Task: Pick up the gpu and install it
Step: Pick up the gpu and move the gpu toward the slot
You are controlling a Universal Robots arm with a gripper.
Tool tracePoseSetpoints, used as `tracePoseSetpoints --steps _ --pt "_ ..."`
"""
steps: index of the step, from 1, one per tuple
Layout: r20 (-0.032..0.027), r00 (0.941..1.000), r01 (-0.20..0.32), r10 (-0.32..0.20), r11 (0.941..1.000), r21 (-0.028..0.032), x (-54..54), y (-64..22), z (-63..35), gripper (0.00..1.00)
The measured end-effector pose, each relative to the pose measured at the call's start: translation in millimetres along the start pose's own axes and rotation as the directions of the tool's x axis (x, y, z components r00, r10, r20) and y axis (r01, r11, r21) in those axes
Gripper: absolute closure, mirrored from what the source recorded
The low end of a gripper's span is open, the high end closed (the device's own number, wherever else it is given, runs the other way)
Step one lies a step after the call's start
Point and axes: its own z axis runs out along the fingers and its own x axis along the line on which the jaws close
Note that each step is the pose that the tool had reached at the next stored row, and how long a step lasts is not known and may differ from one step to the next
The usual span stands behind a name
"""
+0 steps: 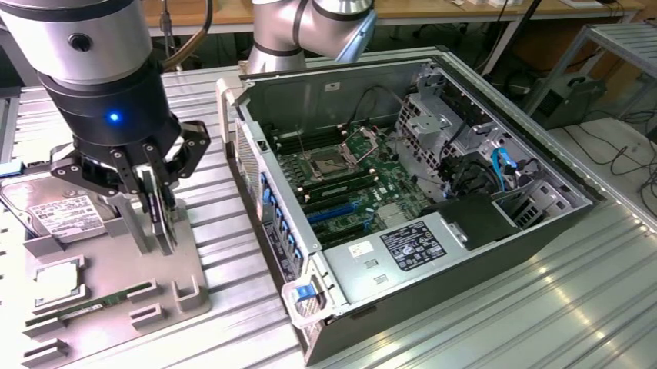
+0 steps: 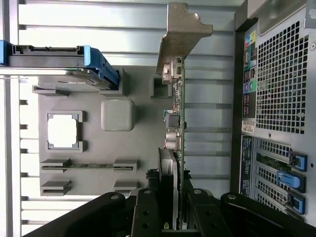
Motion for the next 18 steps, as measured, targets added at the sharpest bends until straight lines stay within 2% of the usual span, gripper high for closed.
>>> tracePoseSetpoints --steps 18 --pt "0.0002 1.0000 0.000 0.000 1.0000 -0.0002 -0.3 0.3 -10.2 0.73"
